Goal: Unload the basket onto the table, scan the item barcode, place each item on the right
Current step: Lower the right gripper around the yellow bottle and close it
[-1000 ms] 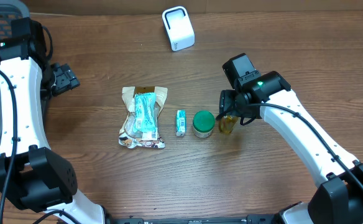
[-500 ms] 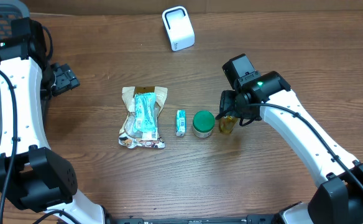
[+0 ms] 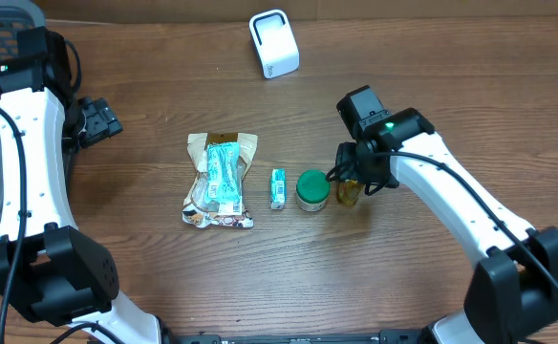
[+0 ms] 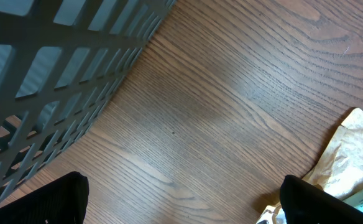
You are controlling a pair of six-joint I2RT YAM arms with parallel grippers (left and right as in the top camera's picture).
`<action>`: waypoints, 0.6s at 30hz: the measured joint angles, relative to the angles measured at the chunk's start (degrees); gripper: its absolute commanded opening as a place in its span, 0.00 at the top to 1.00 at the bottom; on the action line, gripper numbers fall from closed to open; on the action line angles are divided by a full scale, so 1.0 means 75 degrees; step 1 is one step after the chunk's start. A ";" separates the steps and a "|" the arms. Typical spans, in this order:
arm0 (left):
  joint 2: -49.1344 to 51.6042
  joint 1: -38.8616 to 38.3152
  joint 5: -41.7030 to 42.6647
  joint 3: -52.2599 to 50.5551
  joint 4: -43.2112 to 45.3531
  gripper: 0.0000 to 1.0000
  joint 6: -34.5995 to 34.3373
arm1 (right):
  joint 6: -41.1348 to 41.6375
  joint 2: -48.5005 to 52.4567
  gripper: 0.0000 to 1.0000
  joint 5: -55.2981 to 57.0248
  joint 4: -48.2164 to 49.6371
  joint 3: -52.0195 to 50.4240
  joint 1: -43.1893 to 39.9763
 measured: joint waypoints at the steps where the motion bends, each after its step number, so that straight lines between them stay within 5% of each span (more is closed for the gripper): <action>1: 0.0000 0.0000 0.0000 0.0000 0.0000 0.00 0.0000 | 0.0000 0.0073 0.32 -0.0017 -0.0009 0.0000 0.0000; 18: 0.0000 0.0000 0.0000 0.0000 0.0000 0.01 0.0000 | -0.0006 0.0184 0.48 -0.0058 -0.0015 -0.0012 0.0000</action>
